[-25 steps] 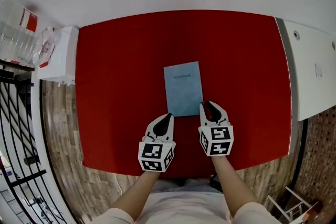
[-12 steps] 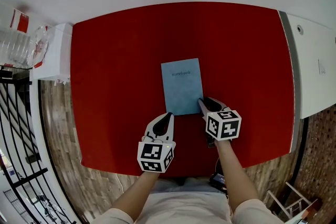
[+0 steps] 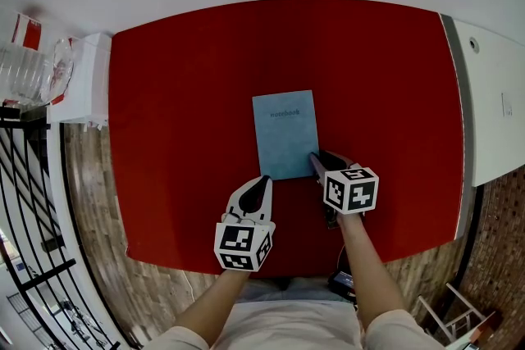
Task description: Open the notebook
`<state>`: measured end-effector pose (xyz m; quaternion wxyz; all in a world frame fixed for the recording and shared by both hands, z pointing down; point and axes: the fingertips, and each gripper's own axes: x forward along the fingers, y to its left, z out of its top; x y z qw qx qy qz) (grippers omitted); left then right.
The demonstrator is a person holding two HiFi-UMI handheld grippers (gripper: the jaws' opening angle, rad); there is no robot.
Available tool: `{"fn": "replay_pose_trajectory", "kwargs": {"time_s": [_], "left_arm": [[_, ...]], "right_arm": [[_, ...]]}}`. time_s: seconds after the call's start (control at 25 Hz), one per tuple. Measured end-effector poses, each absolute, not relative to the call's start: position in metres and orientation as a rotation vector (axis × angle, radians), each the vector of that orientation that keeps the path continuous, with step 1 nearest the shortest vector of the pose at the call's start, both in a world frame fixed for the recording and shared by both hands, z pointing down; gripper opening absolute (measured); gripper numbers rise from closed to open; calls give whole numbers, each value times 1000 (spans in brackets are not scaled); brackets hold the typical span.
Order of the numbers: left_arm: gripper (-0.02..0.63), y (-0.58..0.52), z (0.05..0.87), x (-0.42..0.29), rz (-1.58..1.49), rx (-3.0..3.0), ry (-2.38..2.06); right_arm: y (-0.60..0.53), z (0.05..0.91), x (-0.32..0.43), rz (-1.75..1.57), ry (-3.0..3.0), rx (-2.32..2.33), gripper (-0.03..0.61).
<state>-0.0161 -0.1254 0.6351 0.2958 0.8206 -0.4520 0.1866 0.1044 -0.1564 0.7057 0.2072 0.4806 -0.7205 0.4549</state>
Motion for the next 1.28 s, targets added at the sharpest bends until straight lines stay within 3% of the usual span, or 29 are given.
{"fn": "replay_pose_trajectory", "kwargs": {"time_s": [0.52, 1.28], "left_arm": [[6, -122, 643, -9, 505, 2168, -1209], [7, -113, 648, -17, 509, 2136, -1240]], "right_arm": [[-158, 707, 106, 1532, -2033, 1141, 41], [-159, 702, 109, 1496, -2066, 1173, 10]]}}
